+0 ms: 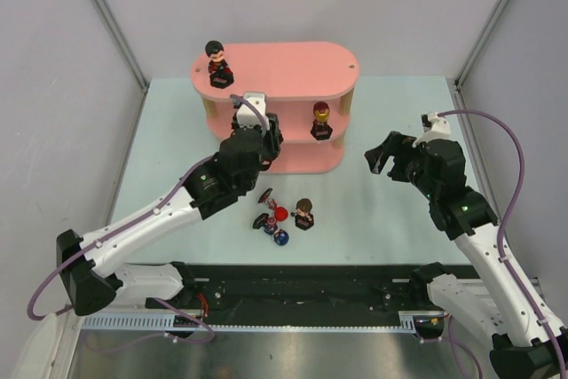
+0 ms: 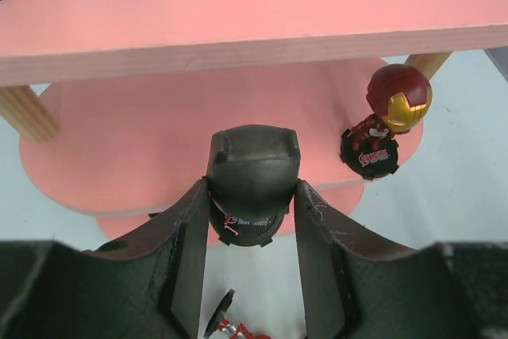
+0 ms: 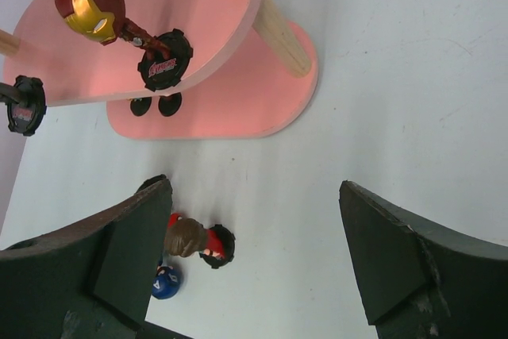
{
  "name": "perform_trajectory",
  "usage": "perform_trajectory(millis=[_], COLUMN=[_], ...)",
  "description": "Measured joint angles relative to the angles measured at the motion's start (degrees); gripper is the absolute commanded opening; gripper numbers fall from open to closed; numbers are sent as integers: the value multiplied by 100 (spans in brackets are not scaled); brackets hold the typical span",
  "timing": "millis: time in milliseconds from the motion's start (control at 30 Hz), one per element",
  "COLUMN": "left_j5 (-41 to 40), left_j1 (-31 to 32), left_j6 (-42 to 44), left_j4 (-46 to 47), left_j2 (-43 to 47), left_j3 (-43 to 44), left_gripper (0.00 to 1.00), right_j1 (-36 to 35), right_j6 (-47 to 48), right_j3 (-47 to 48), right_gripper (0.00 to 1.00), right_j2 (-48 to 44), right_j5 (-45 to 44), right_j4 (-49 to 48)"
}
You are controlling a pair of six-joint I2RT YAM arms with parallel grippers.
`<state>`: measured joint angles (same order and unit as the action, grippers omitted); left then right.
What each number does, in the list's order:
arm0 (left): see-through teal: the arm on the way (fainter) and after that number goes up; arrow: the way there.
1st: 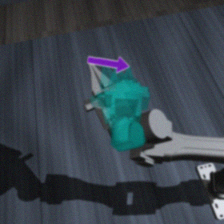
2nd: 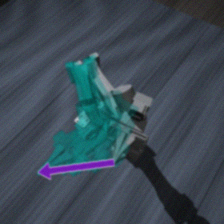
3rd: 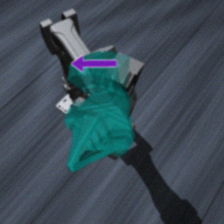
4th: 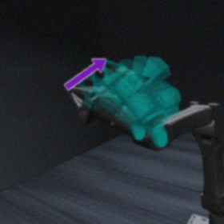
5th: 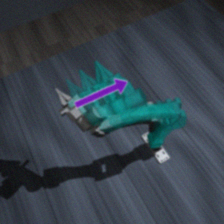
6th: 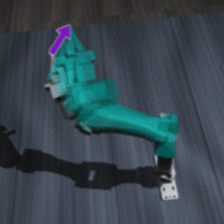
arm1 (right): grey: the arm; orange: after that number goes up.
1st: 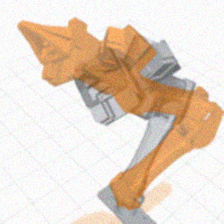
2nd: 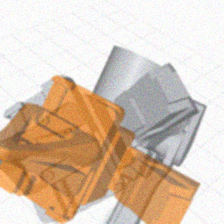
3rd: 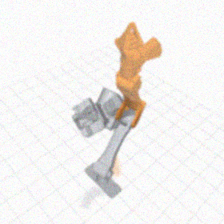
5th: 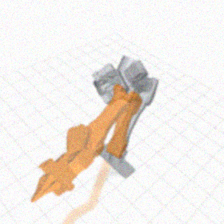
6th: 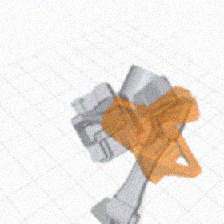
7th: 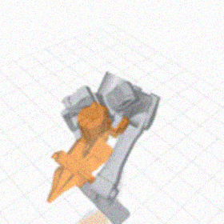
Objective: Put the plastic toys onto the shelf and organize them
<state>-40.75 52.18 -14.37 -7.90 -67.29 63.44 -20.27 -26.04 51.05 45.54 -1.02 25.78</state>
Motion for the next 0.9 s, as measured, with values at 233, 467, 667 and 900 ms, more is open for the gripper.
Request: perform_trajectory(millis=[233, 467, 667, 900], left_j5=[-11, -11, 2, 0], left_j1=[-31, -35, -50, -96], left_j6=[136, 131, 76, 26], left_j4=[212, 295, 313, 389], left_j2=[-490, -619, -619, -605], left_j3=[275, 282, 282, 282], left_gripper=[28, 27, 27, 27], right_j1=[44, 68, 103, 109], right_j6=[39, 83, 127, 216], right_j3=[0, 0, 2, 92], right_gripper=[91, 91, 92, 92], right_j2=[0, 0, 0, 223], right_j5=[0, 0, 13, 173], right_j4=[-4, -33, -66, -155])
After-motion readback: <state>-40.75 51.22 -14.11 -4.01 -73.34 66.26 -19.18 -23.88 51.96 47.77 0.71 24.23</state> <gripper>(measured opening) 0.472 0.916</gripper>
